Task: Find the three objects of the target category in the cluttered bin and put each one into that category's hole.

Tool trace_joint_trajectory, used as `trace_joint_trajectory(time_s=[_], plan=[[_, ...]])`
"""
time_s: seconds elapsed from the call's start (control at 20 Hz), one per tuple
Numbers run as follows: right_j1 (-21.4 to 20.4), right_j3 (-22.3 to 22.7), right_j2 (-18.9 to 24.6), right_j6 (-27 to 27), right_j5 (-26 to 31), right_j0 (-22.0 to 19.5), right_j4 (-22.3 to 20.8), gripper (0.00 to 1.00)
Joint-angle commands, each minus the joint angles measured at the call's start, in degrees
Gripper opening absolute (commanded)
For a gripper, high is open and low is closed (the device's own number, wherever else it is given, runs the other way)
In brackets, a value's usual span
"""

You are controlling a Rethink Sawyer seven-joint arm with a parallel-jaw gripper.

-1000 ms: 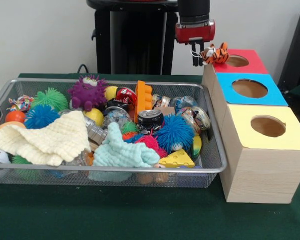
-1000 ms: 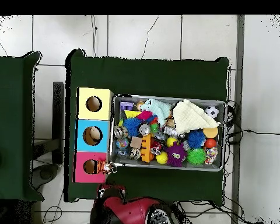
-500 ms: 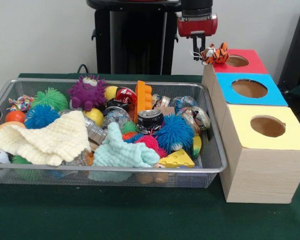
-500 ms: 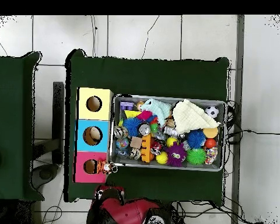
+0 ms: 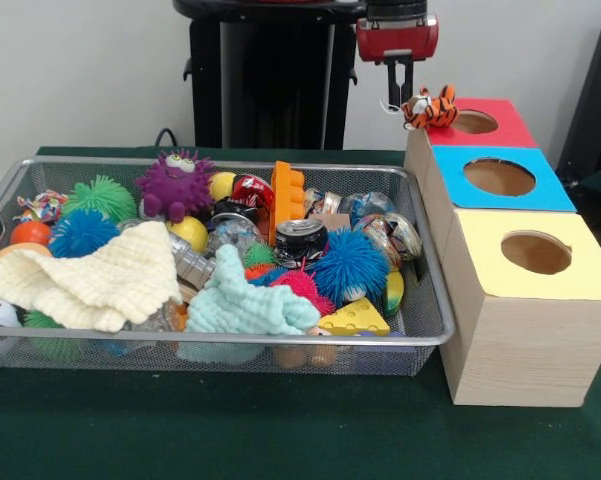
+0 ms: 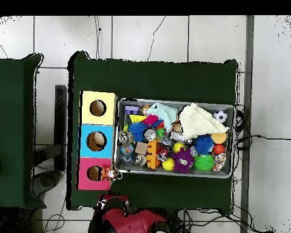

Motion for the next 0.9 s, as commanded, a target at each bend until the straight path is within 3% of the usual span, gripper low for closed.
trace_joint_trajectory(time_s=[0.05, 0.9], plan=[[0.4, -3.36, 5.1, 7.67, 1.18, -0.2, 3.03, 0.0], [3.53, -5.87, 7.82, 5.36, 0.97, -4.26, 0.03, 0.0]])
